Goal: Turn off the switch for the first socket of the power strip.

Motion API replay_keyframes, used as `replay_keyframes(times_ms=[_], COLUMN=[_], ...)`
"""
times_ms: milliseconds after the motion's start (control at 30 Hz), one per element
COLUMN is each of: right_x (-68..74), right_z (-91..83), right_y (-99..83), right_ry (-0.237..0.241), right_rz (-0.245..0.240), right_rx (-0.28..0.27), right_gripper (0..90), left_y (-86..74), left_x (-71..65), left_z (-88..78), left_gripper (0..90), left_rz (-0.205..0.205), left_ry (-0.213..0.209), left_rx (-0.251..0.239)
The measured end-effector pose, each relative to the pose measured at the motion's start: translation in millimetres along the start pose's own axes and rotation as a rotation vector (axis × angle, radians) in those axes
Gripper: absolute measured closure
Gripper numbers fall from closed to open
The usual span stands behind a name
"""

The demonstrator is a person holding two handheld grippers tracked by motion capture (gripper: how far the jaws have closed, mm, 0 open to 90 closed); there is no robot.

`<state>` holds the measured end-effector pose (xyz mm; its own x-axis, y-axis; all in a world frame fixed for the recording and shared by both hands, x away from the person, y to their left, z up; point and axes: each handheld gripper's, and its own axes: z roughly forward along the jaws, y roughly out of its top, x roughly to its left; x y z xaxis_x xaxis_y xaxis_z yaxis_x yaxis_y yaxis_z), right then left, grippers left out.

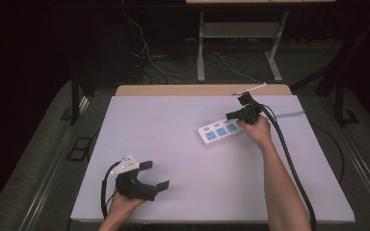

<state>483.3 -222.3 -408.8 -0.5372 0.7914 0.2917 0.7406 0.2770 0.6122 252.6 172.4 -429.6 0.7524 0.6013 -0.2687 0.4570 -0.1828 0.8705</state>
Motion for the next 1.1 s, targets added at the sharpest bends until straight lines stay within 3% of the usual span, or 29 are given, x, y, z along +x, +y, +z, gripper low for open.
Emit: replay_keyframes(times_ms=[467,567,700,1100], right_x=[-2.5,-0.9,-2.5,1.2], right_z=[11.3,11.6,11.5,11.7], right_y=[-3.8,-3.6,-4.0,-4.5], right_ry=[0.004,-0.009,-0.001,-0.023], right_rz=[-0.003,-0.028,-0.011,-0.052], right_rx=[0.021,0.021,0.019,0.020], right_gripper=[89.8,89.8,89.9,90.0], left_y=[0.1,0.1,0.0,0.7], left_x=[0.4,0.4,-0.1,-2.6], left_z=[0.7,0.8,0.8,2.5], left_gripper=[0.0,0.0,0.0,0.0], left_rz=[0.004,0.005,0.005,0.021], left_ry=[-0.002,-0.002,-0.002,-0.007], left_rx=[0.005,0.007,0.009,0.017])
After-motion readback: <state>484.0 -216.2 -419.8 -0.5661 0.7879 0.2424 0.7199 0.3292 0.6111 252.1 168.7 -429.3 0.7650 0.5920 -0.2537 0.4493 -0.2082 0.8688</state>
